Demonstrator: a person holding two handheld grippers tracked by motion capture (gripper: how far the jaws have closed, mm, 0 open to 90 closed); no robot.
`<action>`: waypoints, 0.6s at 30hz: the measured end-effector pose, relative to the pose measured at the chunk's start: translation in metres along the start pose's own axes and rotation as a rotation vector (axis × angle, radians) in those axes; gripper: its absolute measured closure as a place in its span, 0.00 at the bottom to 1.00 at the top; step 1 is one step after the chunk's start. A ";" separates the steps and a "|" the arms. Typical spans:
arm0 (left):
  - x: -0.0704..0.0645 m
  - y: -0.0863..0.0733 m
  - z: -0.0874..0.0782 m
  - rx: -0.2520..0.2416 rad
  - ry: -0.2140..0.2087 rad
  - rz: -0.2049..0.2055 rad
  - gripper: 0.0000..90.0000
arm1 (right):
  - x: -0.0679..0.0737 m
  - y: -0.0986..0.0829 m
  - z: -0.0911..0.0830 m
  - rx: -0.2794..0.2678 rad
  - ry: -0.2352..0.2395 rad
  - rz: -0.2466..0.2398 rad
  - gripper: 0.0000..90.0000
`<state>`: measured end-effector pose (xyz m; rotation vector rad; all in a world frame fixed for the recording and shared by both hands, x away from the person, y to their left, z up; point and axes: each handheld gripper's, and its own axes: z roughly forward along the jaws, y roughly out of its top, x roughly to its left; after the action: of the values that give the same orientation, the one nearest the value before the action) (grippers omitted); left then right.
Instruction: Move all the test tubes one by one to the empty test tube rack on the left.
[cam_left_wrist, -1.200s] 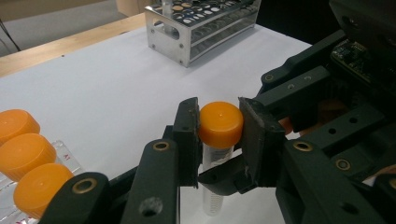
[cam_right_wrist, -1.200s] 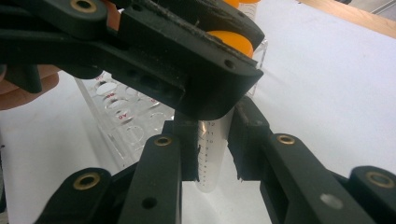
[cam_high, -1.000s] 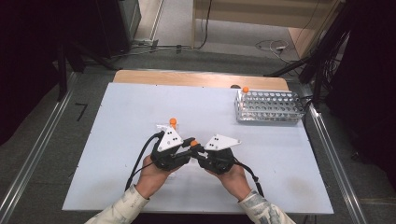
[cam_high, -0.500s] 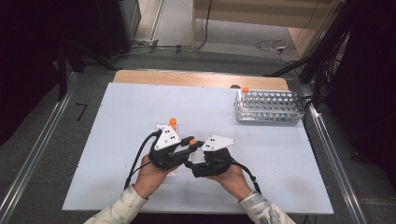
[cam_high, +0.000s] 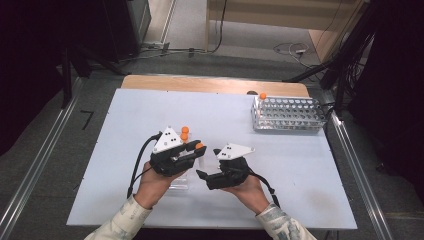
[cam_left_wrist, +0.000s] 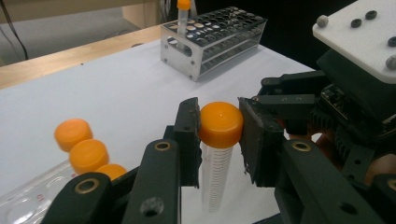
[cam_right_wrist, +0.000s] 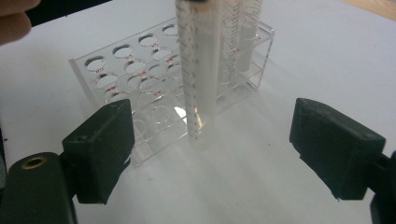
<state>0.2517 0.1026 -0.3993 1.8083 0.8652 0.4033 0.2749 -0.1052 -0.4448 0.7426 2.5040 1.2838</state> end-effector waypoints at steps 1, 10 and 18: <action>0.002 0.001 -0.002 -0.002 0.004 -0.002 0.78 | 0.000 0.000 0.000 0.000 -0.002 0.001 0.14; 0.015 0.009 -0.022 -0.031 0.044 -0.019 0.78 | -0.002 -0.001 0.000 0.005 -0.011 0.011 0.14; 0.026 0.012 -0.037 -0.035 0.072 -0.026 0.78 | -0.003 -0.002 -0.001 0.005 -0.014 0.016 0.14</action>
<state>0.2509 0.1434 -0.3768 1.7577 0.9254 0.4662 0.2765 -0.1086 -0.4454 0.7712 2.4958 1.2734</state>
